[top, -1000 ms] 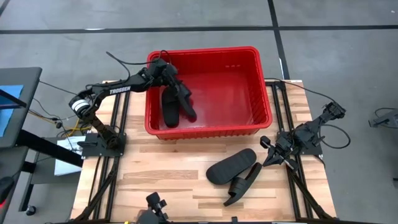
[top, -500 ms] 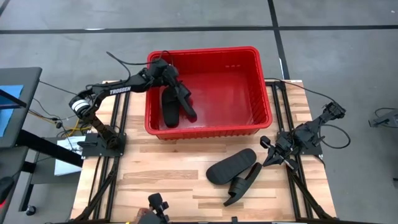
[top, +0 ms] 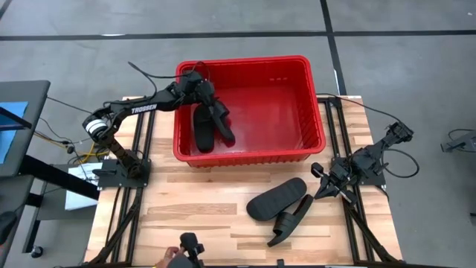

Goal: Pick and place slides into bin
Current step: Adjust the black slides in the red bin

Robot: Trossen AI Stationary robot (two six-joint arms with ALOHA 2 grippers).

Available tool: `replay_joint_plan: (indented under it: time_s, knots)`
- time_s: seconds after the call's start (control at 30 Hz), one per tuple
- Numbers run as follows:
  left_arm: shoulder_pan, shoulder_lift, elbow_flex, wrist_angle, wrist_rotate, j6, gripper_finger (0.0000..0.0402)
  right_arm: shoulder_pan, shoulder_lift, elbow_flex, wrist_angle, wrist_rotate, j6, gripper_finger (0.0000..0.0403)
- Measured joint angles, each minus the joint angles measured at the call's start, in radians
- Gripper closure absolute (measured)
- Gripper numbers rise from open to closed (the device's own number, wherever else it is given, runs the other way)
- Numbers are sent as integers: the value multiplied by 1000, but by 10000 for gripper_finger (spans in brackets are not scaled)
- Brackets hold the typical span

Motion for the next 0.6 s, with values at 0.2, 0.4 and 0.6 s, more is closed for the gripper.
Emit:
replay_joint_plan:
  time_s: [0.2,0.4,0.6]
  knots:
    - [-10,0,0,2,-1,73,231,0,0,0,0,0,0,403]
    - [-32,0,0,56,3,150,231,0,0,0,0,0,0,403]
    - [-48,0,0,107,3,228,231,0,0,0,0,0,0,403]
